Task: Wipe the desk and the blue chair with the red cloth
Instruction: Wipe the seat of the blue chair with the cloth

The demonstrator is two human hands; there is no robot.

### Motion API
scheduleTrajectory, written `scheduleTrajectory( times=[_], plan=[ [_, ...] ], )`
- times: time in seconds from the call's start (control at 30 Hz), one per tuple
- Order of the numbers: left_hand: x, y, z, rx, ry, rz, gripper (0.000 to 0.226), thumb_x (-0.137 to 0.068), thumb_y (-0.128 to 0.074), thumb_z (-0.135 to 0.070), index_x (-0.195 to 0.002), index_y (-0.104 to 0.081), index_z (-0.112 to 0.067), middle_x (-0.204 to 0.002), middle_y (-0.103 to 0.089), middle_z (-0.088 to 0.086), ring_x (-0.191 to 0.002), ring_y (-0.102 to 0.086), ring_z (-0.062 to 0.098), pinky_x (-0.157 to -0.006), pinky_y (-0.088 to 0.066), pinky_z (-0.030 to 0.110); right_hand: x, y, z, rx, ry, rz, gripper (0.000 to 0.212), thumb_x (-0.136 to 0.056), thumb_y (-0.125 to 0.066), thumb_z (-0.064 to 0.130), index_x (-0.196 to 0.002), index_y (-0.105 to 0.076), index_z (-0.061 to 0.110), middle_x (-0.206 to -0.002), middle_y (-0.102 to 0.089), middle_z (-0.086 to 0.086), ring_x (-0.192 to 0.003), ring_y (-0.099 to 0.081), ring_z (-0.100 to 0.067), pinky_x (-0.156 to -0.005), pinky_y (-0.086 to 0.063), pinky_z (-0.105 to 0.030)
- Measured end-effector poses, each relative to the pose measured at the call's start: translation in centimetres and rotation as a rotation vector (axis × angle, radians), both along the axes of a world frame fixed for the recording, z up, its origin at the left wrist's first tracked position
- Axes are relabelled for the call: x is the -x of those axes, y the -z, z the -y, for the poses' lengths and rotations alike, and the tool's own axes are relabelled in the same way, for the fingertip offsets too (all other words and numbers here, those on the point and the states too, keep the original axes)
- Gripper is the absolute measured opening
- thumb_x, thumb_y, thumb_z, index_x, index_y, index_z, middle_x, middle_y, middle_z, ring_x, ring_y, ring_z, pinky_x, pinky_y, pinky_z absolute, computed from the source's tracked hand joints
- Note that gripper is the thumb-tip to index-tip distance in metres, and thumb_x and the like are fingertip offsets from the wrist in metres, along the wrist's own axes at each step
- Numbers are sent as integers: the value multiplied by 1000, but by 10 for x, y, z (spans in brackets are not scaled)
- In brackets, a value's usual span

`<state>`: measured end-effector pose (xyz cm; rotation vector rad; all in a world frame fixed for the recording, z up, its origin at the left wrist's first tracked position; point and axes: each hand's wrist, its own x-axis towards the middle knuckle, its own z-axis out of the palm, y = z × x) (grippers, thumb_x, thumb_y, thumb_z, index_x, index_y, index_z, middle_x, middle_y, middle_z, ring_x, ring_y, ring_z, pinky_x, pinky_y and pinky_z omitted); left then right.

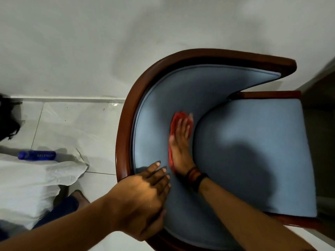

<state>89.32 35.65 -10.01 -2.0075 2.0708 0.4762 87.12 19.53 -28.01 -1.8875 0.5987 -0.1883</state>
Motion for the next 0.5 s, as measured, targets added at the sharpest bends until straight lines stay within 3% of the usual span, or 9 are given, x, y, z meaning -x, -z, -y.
scheduleTrajectory(
  times=[0.1, 0.2, 0.3, 0.37, 0.5],
  plan=[
    [0, 2, -1, 21, 11, 8, 66, -86, -52, -46, -129, -72, 0, -134, -70, 22, -130, -64, 42, -121, -37, 58, -80, 3, 57, -144, 511, -36, 71, -105, -18, 39, -160, 9, 2, -169, 21, -17, -156, 22, -22, -123, 23, -29],
    [-3, 5, -3, 18, 20, 14, 68, -88, -48, -47, -130, -71, 0, -133, -71, 23, -130, -63, 42, -120, -39, 58, -88, 24, 73, -189, 666, -5, 71, -108, -20, 40, -160, 13, 5, -169, 23, -10, -158, 19, -21, -126, 18, -33],
    [-2, 2, -1, -25, 29, 15, 68, -90, -45, -48, -130, -71, 0, -131, -71, 22, -129, -64, 41, -120, -40, 56, -45, 57, 41, -297, 488, -88, 71, -108, -22, 39, -162, 15, 12, -170, 22, 2, -159, 13, -15, -130, 7, -40],
    [-2, 0, -1, -26, 36, 40, 67, -89, -43, -48, -126, -73, -1, -126, -74, 21, -123, -66, 39, -120, -40, 53, -7, 63, 26, -295, 242, -173, 70, -107, -19, 40, -161, 17, 16, -170, 22, 2, -157, 16, -11, -130, 8, -35],
    [-2, 0, 3, -78, 75, 70, 69, -91, -33, -50, -120, -74, -3, -118, -75, 17, -117, -66, 36, -119, -29, 50, 90, 32, 11, -30, -374, -472, 86, -96, -2, 57, -157, 19, 1, -166, 26, -18, -157, 20, -33, -126, 14, -30]
  ],
)
